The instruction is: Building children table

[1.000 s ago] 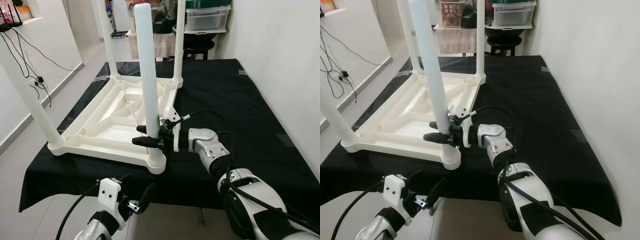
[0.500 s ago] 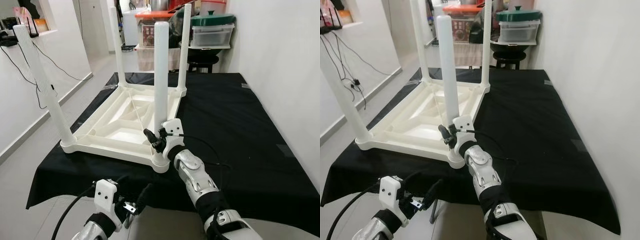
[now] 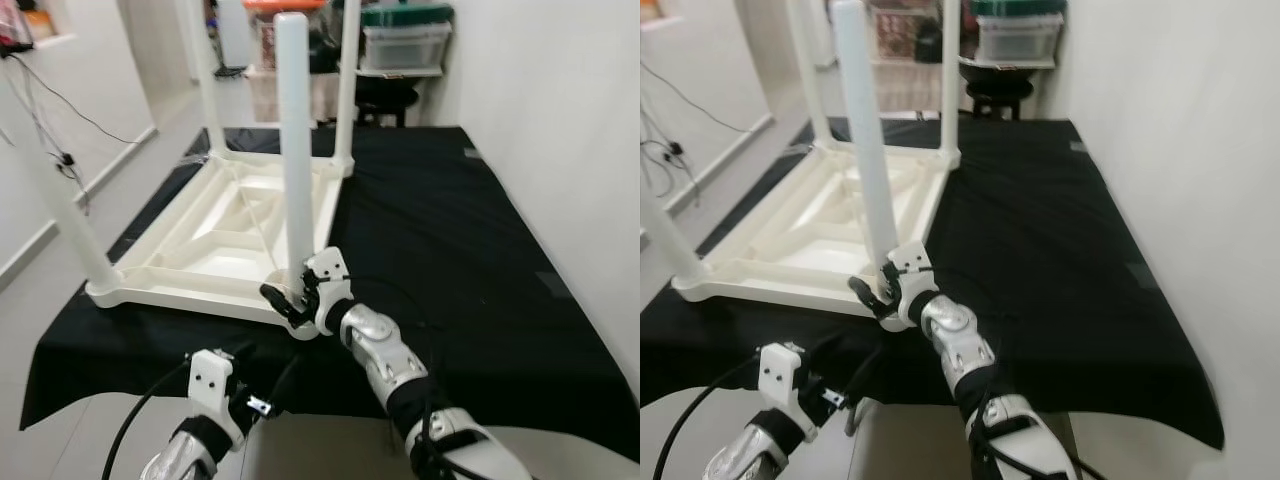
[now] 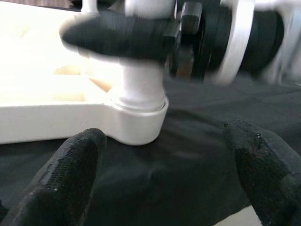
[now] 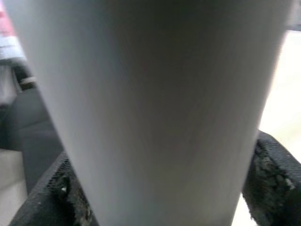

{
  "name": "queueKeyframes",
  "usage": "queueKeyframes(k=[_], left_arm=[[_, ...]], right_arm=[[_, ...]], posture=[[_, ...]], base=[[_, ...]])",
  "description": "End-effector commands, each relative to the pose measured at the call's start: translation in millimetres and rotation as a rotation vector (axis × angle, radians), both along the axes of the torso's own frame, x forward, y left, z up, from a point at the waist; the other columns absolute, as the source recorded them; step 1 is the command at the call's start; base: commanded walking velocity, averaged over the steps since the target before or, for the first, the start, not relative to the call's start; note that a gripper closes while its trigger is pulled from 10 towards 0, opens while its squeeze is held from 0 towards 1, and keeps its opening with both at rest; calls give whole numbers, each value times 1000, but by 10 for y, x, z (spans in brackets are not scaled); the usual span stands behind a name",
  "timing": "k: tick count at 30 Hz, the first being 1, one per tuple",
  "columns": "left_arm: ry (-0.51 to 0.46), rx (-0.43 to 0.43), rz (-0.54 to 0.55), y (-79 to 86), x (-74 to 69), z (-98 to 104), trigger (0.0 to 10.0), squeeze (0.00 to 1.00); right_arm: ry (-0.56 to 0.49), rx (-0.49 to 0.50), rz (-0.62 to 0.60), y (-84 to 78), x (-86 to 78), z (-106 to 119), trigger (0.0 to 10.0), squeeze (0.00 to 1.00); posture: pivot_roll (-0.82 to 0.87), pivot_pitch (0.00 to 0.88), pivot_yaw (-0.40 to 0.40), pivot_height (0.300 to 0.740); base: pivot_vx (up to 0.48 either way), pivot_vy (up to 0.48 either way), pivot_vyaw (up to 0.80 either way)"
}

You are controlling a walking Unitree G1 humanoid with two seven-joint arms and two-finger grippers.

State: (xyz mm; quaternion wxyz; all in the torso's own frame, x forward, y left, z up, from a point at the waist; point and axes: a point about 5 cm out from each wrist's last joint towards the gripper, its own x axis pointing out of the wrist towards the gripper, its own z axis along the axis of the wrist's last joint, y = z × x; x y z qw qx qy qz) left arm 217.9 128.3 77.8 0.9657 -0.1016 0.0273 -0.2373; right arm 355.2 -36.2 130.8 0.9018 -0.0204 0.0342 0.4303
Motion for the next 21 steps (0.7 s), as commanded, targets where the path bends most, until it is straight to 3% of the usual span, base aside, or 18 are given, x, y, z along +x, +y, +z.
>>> queueKeyframes(k=[1, 2, 3, 4, 9, 10, 11, 12, 17, 21], left_arm=[[25, 3, 6, 7, -24, -65, 10000, 0], [25, 1, 5, 3, -23, -64, 10000, 0], [25, 1, 5, 3, -23, -64, 10000, 0], [25, -4, 2, -2, -25, -64, 10000, 0], [26, -6, 1, -2, -29, -64, 10000, 0], [26, -6, 2, -1, -33, -63, 10000, 0], [26, -6, 2, -1, -36, -63, 10000, 0], [26, -5, 3, 1, -39, -62, 10000, 0], [25, -3, 6, 3, -48, -59, 10000, 0], [28, -4, 5, 5, -73, -57, 10000, 0]], right_arm=[[-9, 36, 125, 91, 13, 140, 10000, 0], [-7, 45, 211, 86, 12, 191, 10000, 0], [-7, 45, 211, 86, 12, 191, 10000, 0], [-9, 23, 335, 50, 40, 289, 10000, 0], [-11, 3, 351, 27, 80, 350, 10000, 0], [-11, 2, 344, 18, 102, 382, 3451, 0], [-12, 3, 340, 12, 115, 401, 3451, 0], [-11, 4, 335, 1, 126, 413, 0, 0], [-8, 10, 341, -29, 130, 415, 0, 0], [-22, 20, 311, -167, 110, 326, 0, 0]], posture=[[29, 0, 2, 740], [22, 0, 4, 740], [22, 0, 4, 740], [25, 0, 8, 740], [27, 0, 8, 740], [39, 0, 4, 740], [39, 0, 4, 740], [41, 0, 4, 740], [46, 0, 2, 740], [40, 0, 9, 740]], base=[[0, 0, 0], [0, 0, 0], [0, 0, 0], [0, 0, 0], [0, 0, 0], [0, 0, 0], [0, 0, 0], [0, 0, 0], [0, 0, 0], [0, 0, 0]])
